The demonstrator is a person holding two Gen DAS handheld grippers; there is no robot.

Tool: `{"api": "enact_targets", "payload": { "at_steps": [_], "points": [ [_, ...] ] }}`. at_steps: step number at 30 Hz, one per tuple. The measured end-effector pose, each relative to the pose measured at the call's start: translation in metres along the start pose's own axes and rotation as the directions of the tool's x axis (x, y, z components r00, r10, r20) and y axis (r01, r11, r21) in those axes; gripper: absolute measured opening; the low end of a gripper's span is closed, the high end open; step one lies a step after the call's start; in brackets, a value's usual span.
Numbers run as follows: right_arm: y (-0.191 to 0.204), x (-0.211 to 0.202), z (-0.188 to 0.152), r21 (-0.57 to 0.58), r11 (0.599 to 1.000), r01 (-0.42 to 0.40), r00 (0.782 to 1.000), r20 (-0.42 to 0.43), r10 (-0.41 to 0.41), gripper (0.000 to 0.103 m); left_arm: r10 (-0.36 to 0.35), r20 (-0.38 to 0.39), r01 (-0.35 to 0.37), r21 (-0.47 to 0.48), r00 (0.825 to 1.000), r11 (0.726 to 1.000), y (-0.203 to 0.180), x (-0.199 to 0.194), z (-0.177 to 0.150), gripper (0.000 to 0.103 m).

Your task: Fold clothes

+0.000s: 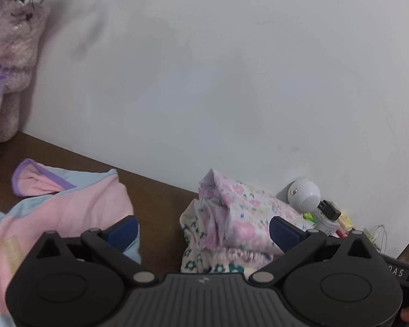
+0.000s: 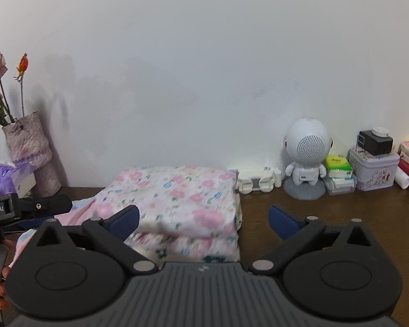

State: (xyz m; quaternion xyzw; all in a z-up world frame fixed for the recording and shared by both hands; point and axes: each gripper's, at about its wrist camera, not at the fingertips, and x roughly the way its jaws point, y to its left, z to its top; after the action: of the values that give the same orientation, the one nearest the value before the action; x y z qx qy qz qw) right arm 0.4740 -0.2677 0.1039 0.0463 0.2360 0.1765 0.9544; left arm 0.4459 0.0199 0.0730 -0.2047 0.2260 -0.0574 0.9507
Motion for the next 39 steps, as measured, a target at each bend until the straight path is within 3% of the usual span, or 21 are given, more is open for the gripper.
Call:
{"api": "enact_targets", "payload": {
  "at_steps": [3,26,39],
  "points": [
    [0.006,-0.009,-0.010,-0.003,1.000,-0.002,1.000,-0.017,0.001,0.103,0.019,-0.001,-0.019,0.022,1.000,1.000,-0.007,-0.031,-0.002,0.103],
    [0.065,-0.123,-0.076,-0.032,0.999,0.028,0.999,-0.028,-0.029,0.103,0.097,-0.003,-0.095,0.159,0.995,0.983,-0.020,-0.158,-0.069,0.103],
    [0.109,-0.219,-0.135,-0.097,0.995,0.030,1.000,0.002,-0.030,0.103,0.053,0.017,-0.055,0.186,0.998,0.981,-0.027,-0.261,-0.124,0.103]
  ]
}}
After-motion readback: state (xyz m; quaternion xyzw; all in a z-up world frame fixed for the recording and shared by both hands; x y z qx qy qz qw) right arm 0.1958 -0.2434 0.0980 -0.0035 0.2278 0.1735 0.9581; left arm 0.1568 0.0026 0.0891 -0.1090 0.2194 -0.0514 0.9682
